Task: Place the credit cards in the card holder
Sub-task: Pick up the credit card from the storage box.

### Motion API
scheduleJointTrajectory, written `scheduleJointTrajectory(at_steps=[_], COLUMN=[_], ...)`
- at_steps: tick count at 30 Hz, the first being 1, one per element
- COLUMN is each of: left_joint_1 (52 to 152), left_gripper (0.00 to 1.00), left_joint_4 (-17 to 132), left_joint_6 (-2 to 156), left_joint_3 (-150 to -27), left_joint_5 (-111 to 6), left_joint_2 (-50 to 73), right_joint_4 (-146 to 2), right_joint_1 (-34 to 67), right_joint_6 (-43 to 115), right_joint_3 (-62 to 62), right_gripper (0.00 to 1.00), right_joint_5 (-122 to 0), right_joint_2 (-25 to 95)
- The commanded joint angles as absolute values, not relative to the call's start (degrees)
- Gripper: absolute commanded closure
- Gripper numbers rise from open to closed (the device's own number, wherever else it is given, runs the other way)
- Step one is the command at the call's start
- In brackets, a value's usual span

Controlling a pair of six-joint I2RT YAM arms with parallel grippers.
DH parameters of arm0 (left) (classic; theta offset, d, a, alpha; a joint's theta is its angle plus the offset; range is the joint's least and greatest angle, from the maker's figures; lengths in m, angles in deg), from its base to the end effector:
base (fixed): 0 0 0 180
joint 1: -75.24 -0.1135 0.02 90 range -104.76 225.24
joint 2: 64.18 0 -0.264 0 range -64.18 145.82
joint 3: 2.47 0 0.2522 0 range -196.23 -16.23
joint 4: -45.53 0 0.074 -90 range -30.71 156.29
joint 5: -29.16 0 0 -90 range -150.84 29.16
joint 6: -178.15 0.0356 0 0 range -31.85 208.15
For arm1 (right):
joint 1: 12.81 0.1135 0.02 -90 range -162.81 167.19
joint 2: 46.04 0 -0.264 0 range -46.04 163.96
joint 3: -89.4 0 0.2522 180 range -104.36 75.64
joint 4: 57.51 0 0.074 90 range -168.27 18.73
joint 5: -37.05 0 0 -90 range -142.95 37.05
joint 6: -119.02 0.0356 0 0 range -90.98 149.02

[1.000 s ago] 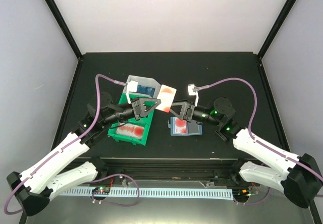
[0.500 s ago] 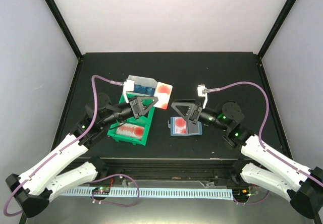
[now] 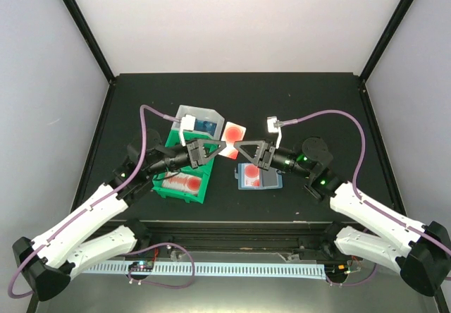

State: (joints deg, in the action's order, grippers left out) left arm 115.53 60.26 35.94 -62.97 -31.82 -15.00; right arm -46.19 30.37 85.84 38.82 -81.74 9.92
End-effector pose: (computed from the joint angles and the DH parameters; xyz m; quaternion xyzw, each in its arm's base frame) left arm 0.1411 -0.1423 0.3565 0.0977 0.7186 -0.6057 0.3274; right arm 0.1545 0.1685 0.3195 -0.1063 0.6658 0.6581 0.3350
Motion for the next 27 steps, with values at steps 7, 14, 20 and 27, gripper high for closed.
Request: scheduleJointTrajectory(at_steps=[7, 14, 20, 27], left_joint_1=[114.8, 113.5, 113.5, 113.4], left_gripper=[0.75, 0.76, 0.85, 0.98], left_joint_4=[65.2, 67.8, 68.8, 68.3], left_joint_6=[40.3, 43.4, 44.0, 44.5], left_joint_3=[-63.3, -64.0, -63.7, -63.2], left_joint_5=[-28.8, -25.0, -24.3, -23.9], left_joint_2=[-18.5, -19.2, -17.0, -15.8], right_joint_4=[-45.7, -45.7, -44.7, -44.2], right_joint_1=[30.6, 30.6, 30.6, 30.6], right_joint_6=[85.5, 85.9, 86.7, 87.0], right_joint_3=[39.2, 40.4, 41.0, 41.6], right_gripper=[0.99, 0.99, 0.99, 0.98], right_joint_5=[-84.7, -90.5, -91.5, -91.7], right_joint_2=[8.5, 9.2, 9.4, 10.5])
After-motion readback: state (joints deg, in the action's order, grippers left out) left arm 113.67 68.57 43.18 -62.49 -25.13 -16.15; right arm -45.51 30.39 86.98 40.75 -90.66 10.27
